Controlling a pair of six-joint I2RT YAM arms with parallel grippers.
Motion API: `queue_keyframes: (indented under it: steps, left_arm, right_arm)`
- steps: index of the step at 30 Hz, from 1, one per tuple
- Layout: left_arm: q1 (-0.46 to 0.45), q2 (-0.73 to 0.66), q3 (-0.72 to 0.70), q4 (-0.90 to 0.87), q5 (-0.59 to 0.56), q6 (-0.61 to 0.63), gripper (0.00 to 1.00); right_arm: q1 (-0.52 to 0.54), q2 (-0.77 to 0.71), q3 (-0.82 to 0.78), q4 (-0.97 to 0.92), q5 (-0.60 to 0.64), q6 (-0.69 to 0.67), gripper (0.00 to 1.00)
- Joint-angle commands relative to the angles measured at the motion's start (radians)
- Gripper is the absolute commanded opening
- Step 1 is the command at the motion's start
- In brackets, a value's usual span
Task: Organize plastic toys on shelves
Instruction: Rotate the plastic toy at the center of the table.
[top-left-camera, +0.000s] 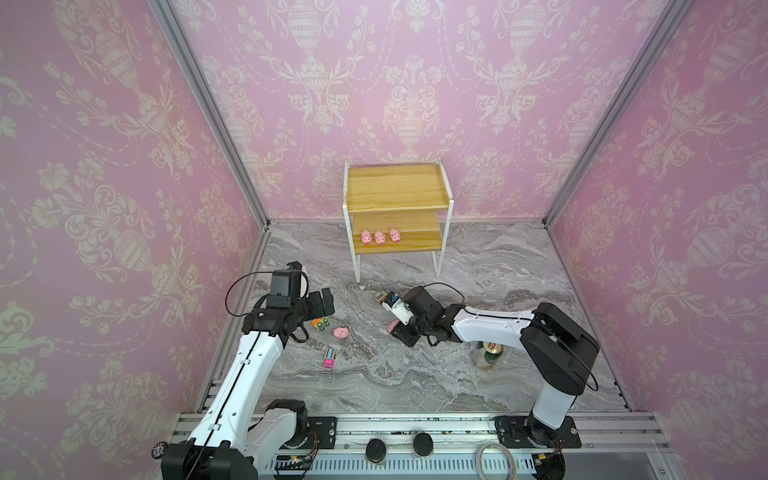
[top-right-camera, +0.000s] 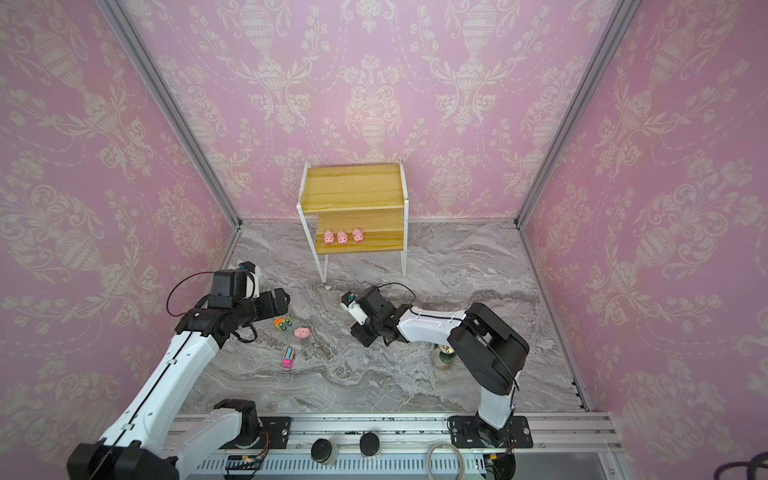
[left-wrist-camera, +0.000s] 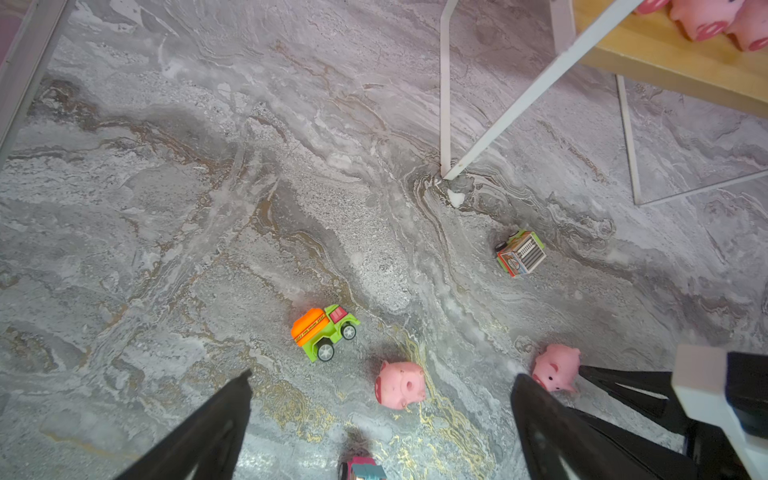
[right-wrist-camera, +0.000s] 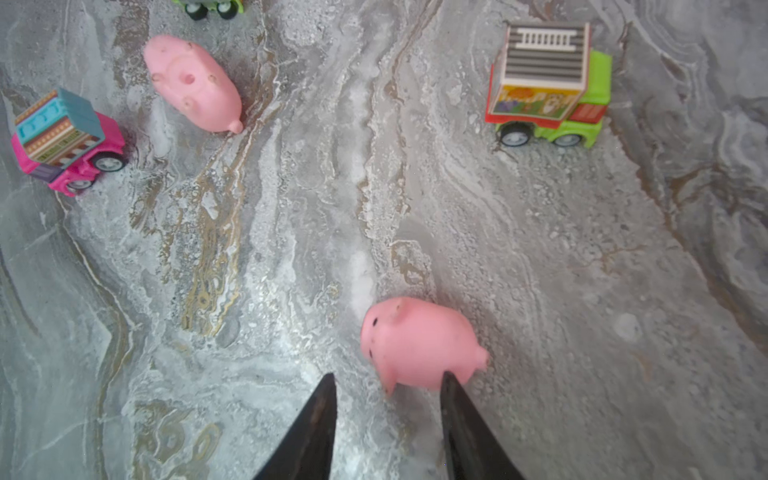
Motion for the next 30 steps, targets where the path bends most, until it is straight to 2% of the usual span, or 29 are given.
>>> queue_keyframes:
  steps: [1, 5, 9, 12, 16, 24, 30]
  left_arm:
    - [-0.012, -0.016, -0.006, 0.007, 0.032, 0.021, 0.99]
    - [-0.019, -0.02, -0.007, 0.008, 0.035, 0.021, 0.99]
    - [-0.024, -0.019, -0.007, 0.009, 0.036, 0.02, 0.99]
    - [-0.024, -0.013, -0.004, 0.007, 0.035, 0.015, 0.99]
    - [-0.023, -0.008, -0.001, 0.005, 0.033, 0.011, 0.99]
    - [-0.038, -0.025, -0.002, 0.001, 0.025, 0.01, 0.99]
    - [-0.044, -0.034, -0.001, 0.001, 0.024, 0.011, 0.99]
  right_arm:
    - [-0.008, -0.05, 0.015, 0.001, -0.003, -0.037, 0.5]
    - [0.0, -0.103, -0.001, 0.009, 0.101, 0.137, 0.58]
    - [0.069, -0.155, -0.048, 0.041, 0.297, 0.434, 0.6]
    - [0.141, -0.138, -0.012, -0.074, 0.49, 0.715, 0.61]
    - [0.233, -0.075, 0.079, -0.218, 0.635, 0.977, 0.62]
    - [0.255, 0.059, 0.245, -0.388, 0.716, 1.352, 0.62]
    - [0.223, 0.148, 0.326, -0.456, 0.671, 1.478, 0.61]
